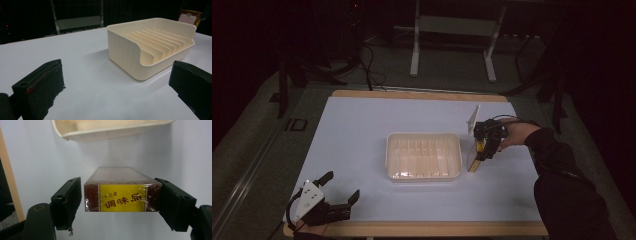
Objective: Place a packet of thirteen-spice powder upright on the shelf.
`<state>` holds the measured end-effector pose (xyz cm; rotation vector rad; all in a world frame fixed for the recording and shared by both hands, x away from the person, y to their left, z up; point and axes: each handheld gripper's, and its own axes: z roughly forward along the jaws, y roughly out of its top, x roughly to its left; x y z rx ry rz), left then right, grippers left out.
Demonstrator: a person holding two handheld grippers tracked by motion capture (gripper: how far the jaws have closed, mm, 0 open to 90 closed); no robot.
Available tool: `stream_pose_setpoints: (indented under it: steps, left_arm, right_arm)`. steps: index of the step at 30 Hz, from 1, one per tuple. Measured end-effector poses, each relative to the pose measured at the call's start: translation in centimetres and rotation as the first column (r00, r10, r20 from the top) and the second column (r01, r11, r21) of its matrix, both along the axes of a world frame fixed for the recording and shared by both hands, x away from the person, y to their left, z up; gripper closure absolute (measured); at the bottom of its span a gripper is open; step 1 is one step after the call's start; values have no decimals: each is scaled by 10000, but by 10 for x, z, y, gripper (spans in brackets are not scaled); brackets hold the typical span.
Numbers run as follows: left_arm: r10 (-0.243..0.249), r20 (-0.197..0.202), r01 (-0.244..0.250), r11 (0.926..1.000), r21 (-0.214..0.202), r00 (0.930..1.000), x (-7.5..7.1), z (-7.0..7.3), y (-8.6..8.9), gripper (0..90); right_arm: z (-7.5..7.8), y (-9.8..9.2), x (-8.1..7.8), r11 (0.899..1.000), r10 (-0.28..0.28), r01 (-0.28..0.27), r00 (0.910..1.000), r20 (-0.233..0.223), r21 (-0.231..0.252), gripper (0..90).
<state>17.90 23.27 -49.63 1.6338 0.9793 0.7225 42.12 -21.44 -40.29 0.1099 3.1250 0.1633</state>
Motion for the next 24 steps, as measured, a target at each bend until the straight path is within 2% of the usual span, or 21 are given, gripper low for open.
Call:
stream_pose_setpoints:
  steps: [4,6,10,15,18,24]
  left_arm:
    - [-15,8,15,10000,28,10000,0,0,0,0]
    - [-9,5,9,10000,2,10000,0,0,0,0]
    - [-17,26,17,10000,17,10000,0,0,0,0]
    - [-17,44,17,10000,-24,10000,0,0,0,0]
    - [-44,42,44,10000,-23,10000,0,0,0,0]
    - [-67,74,66,10000,26,10000,0,1,-1,0]
  right_arm:
    - [-5,2,-1,9996,185,-188,9997,-126,-234,246]
    - [-5,3,-2,9995,178,-180,9998,-86,-276,288]
    - [-4,3,-2,9987,304,-304,9995,1,-418,316]
    - [-2,3,-5,9954,597,-614,9979,-246,-742,319]
    - [3,1,-7,9951,611,-628,9978,-251,-758,320]
    - [21,-3,-11,9960,749,-752,9972,-71,-481,321]
